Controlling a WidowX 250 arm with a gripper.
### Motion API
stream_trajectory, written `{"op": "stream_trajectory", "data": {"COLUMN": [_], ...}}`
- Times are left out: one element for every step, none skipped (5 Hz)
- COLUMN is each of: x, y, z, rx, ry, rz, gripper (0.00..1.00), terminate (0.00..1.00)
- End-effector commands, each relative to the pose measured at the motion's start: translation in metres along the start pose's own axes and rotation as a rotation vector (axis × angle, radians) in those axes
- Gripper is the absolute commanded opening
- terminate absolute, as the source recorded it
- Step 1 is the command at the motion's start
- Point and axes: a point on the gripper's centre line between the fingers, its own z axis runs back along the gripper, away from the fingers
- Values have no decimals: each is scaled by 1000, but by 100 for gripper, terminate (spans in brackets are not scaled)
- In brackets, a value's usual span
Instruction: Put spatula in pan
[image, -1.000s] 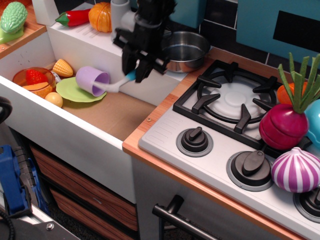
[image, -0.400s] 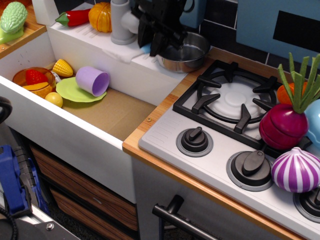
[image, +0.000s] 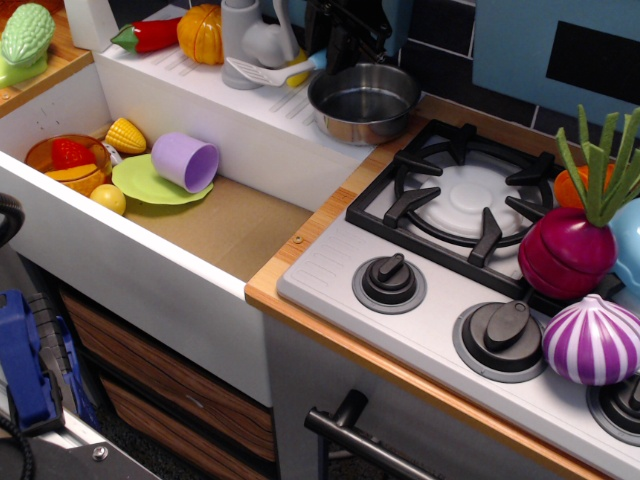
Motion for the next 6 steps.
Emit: {"op": "stream_trajectory", "data": {"x": [9, 5, 1, 1, 1, 1], "y": [2, -1, -3, -3, -3, -3], "z": [5, -7, -13, -13, -13, -13], "rx": [3, -12, -22, -22, -22, -22], "ry": [-99, -151, -184, -184, -184, -184], "rz": [37, 48, 51, 51, 51, 51], "gripper": [0, 100, 100, 100, 100, 100], "terminate": [0, 0, 0, 0, 0, 100]}}
